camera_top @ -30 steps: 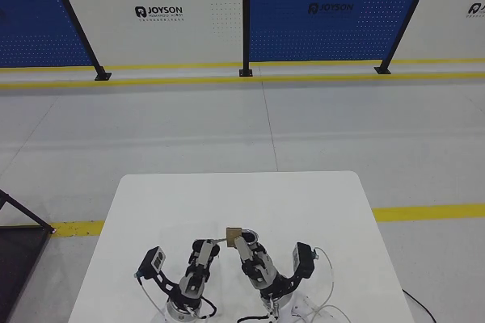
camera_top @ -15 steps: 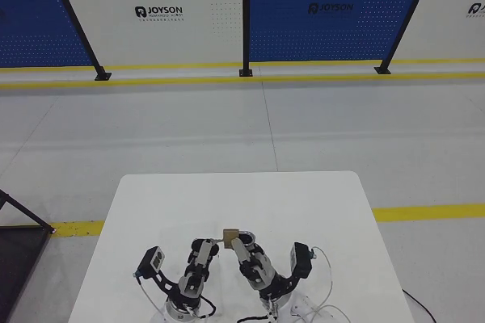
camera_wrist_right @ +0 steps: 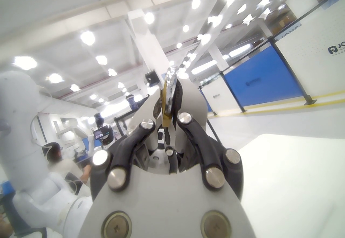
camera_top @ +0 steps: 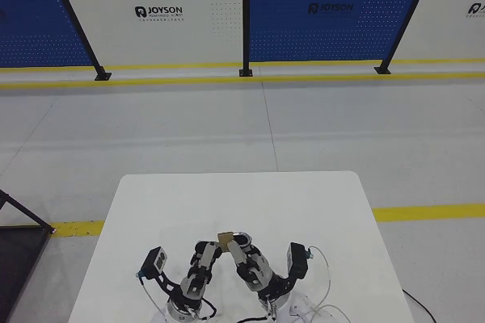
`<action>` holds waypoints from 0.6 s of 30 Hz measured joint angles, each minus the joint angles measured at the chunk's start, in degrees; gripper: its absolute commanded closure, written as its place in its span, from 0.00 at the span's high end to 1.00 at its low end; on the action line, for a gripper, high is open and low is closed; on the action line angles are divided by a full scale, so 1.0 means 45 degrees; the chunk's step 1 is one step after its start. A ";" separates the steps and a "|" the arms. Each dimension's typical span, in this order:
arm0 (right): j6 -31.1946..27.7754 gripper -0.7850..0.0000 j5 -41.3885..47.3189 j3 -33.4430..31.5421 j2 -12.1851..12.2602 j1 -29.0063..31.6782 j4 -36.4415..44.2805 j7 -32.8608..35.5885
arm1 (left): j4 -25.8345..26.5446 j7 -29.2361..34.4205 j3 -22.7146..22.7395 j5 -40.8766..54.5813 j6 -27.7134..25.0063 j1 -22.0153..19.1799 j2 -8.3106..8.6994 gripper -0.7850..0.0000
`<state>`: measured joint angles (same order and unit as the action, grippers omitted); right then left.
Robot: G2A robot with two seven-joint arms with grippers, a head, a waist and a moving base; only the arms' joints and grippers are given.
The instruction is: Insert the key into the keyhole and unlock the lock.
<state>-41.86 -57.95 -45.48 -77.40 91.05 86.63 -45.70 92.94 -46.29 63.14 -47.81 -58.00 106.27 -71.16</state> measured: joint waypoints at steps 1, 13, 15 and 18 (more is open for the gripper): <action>-0.0001 0.00 0.0000 -0.0003 0.0000 -0.0001 0.0003 0.0030 | 0.0000 0.0000 0.0002 -0.0016 0.0000 -0.0001 0.0006 0.07; -0.0228 0.00 0.0144 -0.0316 0.0070 0.0156 0.0202 0.0032 | 0.0031 0.0001 0.0349 0.0000 0.0000 0.0115 0.0097 0.59; -0.0277 0.00 0.0188 -0.0372 0.0086 0.0200 0.0251 0.0059 | 0.0022 0.0000 0.0421 -0.0018 0.0000 0.0139 0.0125 0.51; -0.0374 0.00 0.0294 -0.0432 0.0109 0.0257 0.0302 0.0185 | 0.0029 0.0000 0.0496 -0.0056 0.0000 0.0153 0.0175 0.44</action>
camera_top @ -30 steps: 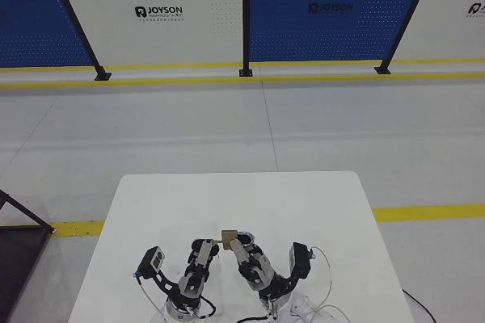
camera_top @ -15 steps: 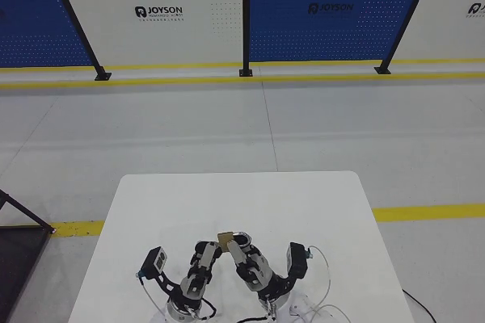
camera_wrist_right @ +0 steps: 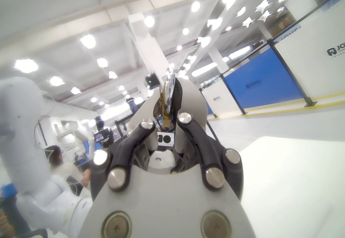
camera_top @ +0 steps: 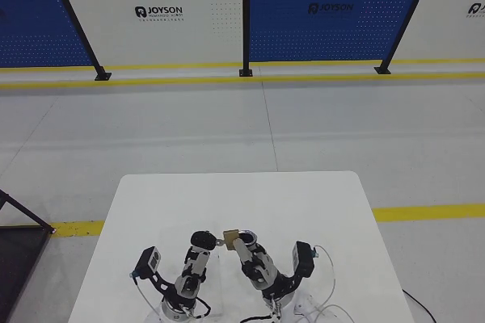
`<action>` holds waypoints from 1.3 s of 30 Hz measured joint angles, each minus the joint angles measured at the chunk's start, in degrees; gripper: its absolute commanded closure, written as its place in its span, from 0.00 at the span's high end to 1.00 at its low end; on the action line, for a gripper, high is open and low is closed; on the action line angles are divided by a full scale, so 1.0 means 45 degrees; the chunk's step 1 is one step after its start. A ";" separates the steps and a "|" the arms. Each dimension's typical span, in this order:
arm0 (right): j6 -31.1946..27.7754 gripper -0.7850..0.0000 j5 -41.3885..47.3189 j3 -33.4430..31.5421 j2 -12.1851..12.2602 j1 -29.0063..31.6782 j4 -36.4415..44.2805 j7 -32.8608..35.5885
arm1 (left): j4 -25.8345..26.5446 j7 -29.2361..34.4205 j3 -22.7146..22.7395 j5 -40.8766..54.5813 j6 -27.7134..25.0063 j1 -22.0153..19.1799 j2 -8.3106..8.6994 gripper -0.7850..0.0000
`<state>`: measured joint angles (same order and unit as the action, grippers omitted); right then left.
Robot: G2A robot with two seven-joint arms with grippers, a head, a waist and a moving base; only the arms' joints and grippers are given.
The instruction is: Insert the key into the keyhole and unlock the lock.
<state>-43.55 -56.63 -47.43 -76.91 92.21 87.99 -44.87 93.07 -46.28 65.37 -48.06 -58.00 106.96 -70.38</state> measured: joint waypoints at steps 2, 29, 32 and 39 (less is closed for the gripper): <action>-0.0113 0.00 0.0147 -0.0019 0.0015 0.0034 0.0019 0.0191 | -0.0003 0.0000 0.0054 -0.0101 0.0000 -0.0010 0.0040 0.38; -0.0263 0.00 0.1652 -0.0214 0.0089 0.0133 0.0346 0.2403 | -0.0200 0.0000 -0.0273 -0.0684 0.0000 -0.0265 0.0423 0.10; -0.0252 0.00 0.1676 -0.0217 0.0089 0.0141 0.0364 0.2500 | -0.0223 0.0000 -0.0224 -0.0801 0.0000 -0.0279 0.0413 0.00; -0.0240 0.00 0.1725 -0.0248 0.0095 0.0183 0.0405 0.2697 | -0.0217 -0.0035 -0.0009 -0.1118 0.0035 -0.0242 0.0335 0.00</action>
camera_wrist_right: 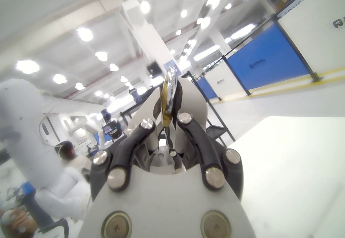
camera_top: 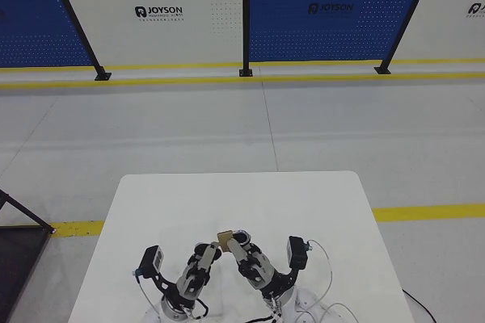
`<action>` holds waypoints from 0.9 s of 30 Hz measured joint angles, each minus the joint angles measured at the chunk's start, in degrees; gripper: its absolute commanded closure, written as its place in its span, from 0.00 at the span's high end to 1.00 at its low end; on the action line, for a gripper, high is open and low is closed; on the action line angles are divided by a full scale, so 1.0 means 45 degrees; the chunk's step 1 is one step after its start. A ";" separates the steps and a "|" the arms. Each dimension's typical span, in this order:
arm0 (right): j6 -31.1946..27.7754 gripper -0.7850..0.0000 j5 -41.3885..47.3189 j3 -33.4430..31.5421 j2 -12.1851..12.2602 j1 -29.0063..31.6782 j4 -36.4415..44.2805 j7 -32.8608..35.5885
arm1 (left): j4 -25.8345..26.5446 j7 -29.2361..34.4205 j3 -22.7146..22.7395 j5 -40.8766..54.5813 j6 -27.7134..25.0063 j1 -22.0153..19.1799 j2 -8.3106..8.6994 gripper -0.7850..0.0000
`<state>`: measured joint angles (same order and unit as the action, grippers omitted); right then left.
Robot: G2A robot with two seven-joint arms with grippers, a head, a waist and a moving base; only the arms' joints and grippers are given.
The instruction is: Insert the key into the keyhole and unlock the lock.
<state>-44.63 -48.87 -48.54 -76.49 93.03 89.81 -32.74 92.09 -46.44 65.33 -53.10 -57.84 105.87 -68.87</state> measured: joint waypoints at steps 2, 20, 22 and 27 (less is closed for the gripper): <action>-0.0001 0.00 0.0012 -0.0011 0.0004 0.0012 0.0016 0.0052 | 0.0026 -0.0095 0.0071 -0.0231 0.0095 0.0016 -0.0030 0.00; -0.0223 0.00 0.0385 -0.0434 0.0186 0.0504 0.0558 0.0806 | -0.0172 -0.3305 -0.0271 -0.4572 0.3305 -0.0226 -0.0076 0.00; -0.0228 0.00 0.0497 -0.0479 0.0212 0.0557 0.0606 0.0998 | -0.0342 -0.3930 -0.0443 -0.5246 0.3929 -0.0352 -0.0019 0.00; -0.0237 0.00 0.0727 -0.0584 0.0265 0.0659 0.0753 0.1359 | -0.0875 -0.5332 -0.0889 -0.6554 0.5333 -0.0706 0.0144 0.00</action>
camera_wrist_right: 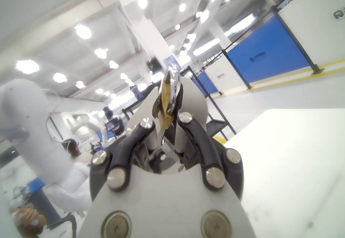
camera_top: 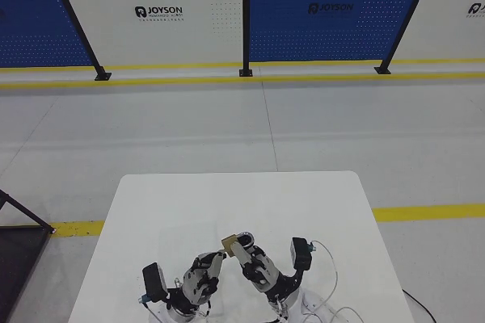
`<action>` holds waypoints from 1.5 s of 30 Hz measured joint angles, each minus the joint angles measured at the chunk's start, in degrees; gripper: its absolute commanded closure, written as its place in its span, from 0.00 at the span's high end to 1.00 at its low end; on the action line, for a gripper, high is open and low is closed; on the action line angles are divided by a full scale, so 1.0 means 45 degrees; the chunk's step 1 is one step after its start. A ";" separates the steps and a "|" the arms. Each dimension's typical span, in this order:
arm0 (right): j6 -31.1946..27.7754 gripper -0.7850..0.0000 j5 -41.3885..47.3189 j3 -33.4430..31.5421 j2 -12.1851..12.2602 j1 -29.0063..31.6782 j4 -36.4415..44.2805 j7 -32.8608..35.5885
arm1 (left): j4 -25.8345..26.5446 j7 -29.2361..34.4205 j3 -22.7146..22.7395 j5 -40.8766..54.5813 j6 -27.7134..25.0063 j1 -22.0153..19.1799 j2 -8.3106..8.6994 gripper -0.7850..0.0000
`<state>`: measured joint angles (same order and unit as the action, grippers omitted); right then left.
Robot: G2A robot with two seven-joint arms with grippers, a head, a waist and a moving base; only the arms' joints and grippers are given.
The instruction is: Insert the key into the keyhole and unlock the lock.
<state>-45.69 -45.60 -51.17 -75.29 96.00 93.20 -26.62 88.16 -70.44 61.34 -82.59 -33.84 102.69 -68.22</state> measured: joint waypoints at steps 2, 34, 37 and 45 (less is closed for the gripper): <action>-0.0016 0.00 0.0077 -0.0024 0.0020 0.0041 0.0055 0.0136 | -0.0269 -0.0539 -0.0178 -0.0392 0.0539 -0.0175 0.0070 0.00; 0.0669 0.00 0.0526 -0.0057 0.0177 0.0296 0.0511 0.1552 | -0.1456 -0.2152 -0.0472 -0.2630 0.4688 -0.1075 0.0389 0.00; 0.0687 0.00 0.0534 -0.0051 0.0186 0.0309 0.0527 0.1574 | -0.1451 -0.2094 -0.0459 -0.2855 0.5146 -0.1110 0.0395 0.00; 0.0718 0.00 0.0564 -0.0056 0.0207 0.0353 0.0581 0.1526 | -0.1484 -0.2093 -0.0404 -0.3123 0.6167 -0.1157 0.0398 0.00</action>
<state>-42.46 -43.06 -51.42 -74.36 97.59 95.82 -19.75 81.48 -79.86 59.52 -96.64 -6.09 97.49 -66.43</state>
